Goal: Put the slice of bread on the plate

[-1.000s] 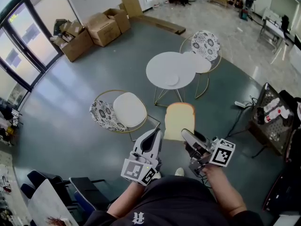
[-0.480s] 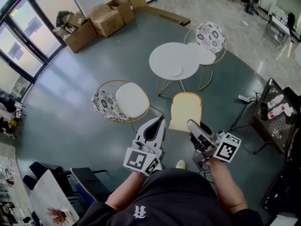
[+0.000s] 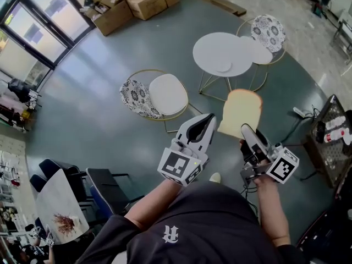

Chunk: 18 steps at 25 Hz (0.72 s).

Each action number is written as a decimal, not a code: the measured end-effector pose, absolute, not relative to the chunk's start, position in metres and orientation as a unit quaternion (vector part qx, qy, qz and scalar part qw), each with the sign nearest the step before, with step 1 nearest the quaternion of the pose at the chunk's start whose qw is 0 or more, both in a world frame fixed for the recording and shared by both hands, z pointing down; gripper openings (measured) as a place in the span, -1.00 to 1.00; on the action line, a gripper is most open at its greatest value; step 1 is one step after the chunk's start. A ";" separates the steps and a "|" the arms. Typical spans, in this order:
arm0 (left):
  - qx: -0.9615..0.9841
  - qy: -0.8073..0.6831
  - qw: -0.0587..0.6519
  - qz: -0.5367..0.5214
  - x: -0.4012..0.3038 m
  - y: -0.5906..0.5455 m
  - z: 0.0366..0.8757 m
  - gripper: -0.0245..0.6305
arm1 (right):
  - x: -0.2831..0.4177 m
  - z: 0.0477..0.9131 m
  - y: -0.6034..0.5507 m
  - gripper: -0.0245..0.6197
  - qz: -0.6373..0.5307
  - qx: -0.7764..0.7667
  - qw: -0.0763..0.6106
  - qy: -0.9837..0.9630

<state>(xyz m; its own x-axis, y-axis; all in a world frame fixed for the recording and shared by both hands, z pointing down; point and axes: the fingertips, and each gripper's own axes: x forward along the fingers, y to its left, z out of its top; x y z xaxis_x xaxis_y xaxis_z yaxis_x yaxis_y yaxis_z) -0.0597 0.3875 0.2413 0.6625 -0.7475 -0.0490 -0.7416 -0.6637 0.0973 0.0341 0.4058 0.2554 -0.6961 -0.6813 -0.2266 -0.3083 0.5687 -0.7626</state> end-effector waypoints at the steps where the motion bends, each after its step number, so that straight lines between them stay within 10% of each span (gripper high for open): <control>1: 0.911 -0.410 0.034 -0.042 -0.059 0.388 0.242 -0.91 | 0.035 0.256 0.406 -0.64 -0.361 -0.291 0.258 0.848; 18: 0.906 -0.419 0.052 -0.038 -0.054 0.359 0.256 -0.91 | 0.046 0.286 0.376 -0.64 -0.394 -0.299 0.256 0.830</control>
<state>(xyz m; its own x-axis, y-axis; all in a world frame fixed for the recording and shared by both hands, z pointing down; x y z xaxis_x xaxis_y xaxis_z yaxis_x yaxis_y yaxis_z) -0.0537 0.3594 0.2558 0.6467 -0.7624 -0.0255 -0.7543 -0.6441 0.1270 0.0458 0.3760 0.2864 -0.6901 -0.6987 -0.1888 -0.2952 0.5099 -0.8080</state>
